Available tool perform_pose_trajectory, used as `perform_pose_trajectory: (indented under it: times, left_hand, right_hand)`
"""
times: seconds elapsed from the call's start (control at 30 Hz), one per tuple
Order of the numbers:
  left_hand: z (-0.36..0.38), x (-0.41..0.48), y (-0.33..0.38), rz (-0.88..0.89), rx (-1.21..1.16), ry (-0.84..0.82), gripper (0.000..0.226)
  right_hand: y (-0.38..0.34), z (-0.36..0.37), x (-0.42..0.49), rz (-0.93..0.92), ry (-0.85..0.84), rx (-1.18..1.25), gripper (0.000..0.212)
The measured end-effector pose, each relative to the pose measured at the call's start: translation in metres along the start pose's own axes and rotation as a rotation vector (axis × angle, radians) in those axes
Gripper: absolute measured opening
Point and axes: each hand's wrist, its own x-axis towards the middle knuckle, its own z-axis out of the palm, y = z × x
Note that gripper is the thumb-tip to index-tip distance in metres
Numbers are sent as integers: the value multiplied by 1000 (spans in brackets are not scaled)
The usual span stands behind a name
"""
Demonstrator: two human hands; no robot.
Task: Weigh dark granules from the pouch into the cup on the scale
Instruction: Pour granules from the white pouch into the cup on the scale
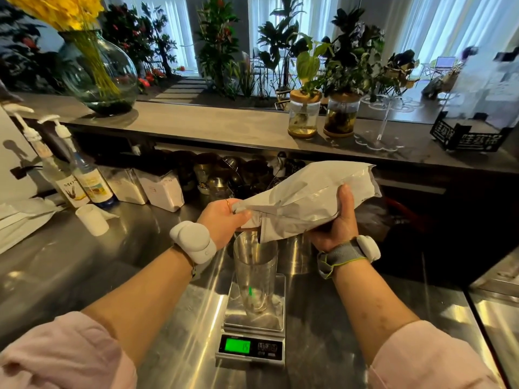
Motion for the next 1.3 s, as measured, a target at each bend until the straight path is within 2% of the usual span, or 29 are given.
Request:
perform_pose_trajectory:
  times: [0.1,0.3,0.47,0.67,0.87,1.07,1.3]
  left_hand:
    - [1,-1,-1,11,-12,-6,19]
    - [3,-4,0,19,-21,-11,21]
    - [3,-2,-5,12,-25,-7,22]
    - [3,1,-10,4,-53,-9,23]
    - [3,2,-16,-22,-73,-15,21]
    - [4,2,-19,-27,-80,-3,22]
    - [4,4,-21,-49,-117,-10,19]
  right_hand:
    - [1,3,-1,-29,-9,-15,64]
    - [-4,5,-1,-50,46,-17,52]
    - [-4,5,-3,-65,55,-32,51]
    - [-7,7,-5,-52,-1,-18,36]
    - [-4,7,-3,-61,1,-57,53]
    - [-4,8,0,-86,-62,-85,84]
    - [-4,9,0,-89,-61,-61,82]
